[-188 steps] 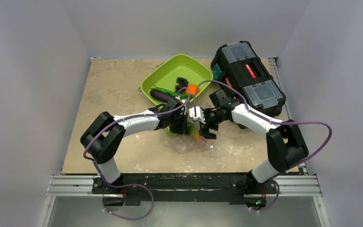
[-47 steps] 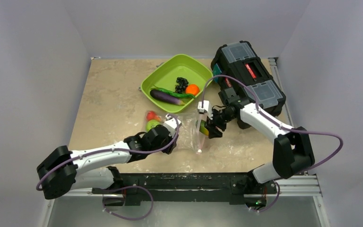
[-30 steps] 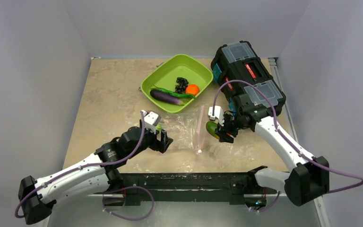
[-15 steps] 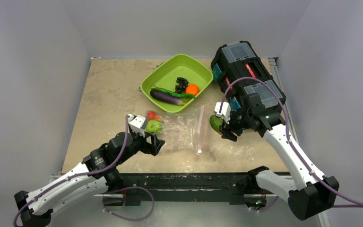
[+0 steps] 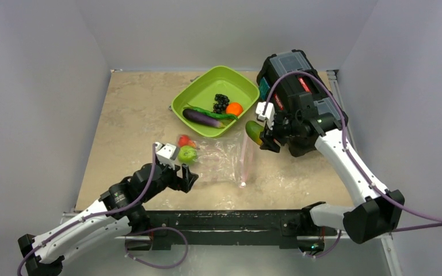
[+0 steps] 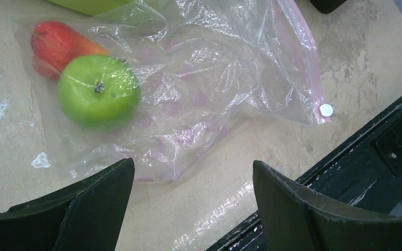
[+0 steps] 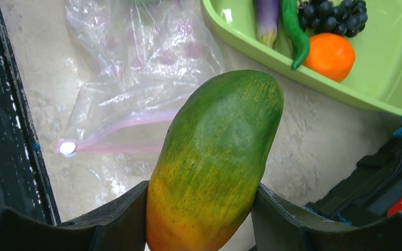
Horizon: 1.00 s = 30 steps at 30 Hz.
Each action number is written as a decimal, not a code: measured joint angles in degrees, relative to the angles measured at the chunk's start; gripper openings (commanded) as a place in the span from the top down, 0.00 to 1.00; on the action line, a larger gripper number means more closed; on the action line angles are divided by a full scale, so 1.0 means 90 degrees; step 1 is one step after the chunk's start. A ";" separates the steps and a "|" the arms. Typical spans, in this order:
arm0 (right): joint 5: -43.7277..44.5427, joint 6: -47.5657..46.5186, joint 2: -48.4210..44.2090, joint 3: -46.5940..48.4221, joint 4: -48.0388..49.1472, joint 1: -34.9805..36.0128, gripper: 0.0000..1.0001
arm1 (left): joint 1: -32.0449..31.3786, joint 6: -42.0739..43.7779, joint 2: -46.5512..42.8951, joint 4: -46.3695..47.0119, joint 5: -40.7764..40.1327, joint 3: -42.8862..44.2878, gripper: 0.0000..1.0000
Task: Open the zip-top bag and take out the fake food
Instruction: Place the fake fruit in the bin.
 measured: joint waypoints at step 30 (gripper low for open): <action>-0.0308 0.0442 0.2800 0.2385 0.1115 0.0085 1.00 | 0.0002 -0.0486 0.0041 -0.0034 -0.0010 -0.0197 0.02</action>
